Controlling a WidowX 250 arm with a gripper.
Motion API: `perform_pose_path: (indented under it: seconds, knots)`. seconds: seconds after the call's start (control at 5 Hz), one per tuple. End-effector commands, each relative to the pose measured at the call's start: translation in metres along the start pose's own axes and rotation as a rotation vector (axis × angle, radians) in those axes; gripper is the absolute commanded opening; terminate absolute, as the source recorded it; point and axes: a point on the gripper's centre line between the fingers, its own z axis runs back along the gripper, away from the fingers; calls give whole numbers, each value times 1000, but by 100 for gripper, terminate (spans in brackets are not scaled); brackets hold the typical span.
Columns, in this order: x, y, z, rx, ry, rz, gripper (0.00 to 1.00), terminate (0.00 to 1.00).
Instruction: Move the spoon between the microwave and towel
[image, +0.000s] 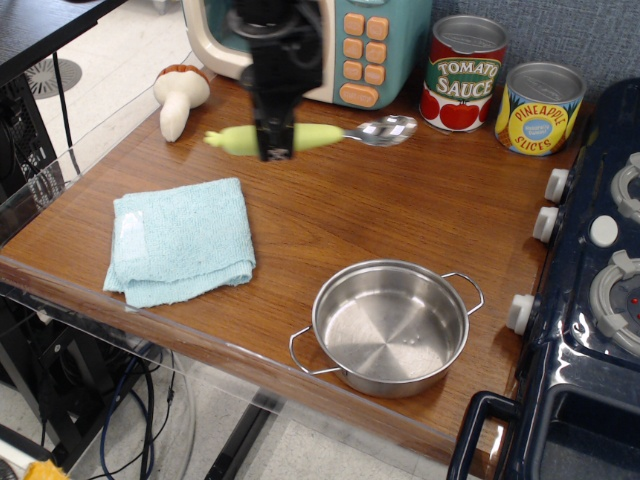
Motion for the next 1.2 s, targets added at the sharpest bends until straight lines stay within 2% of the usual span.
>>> perform_pose_path:
  seconds: [0.0,0.2,0.4,0.8,1.0]
  knots:
    - [-40,33,9,69,59,148,0,0]
    - [-70,44,-8,64,124,202,0,0]
    - [-89,42,-26,28,161,265,0,0]
    - [-88,40,-53,-12,195,266,0,0]
    - [-85,40,-55,-22,209,271,0,0]
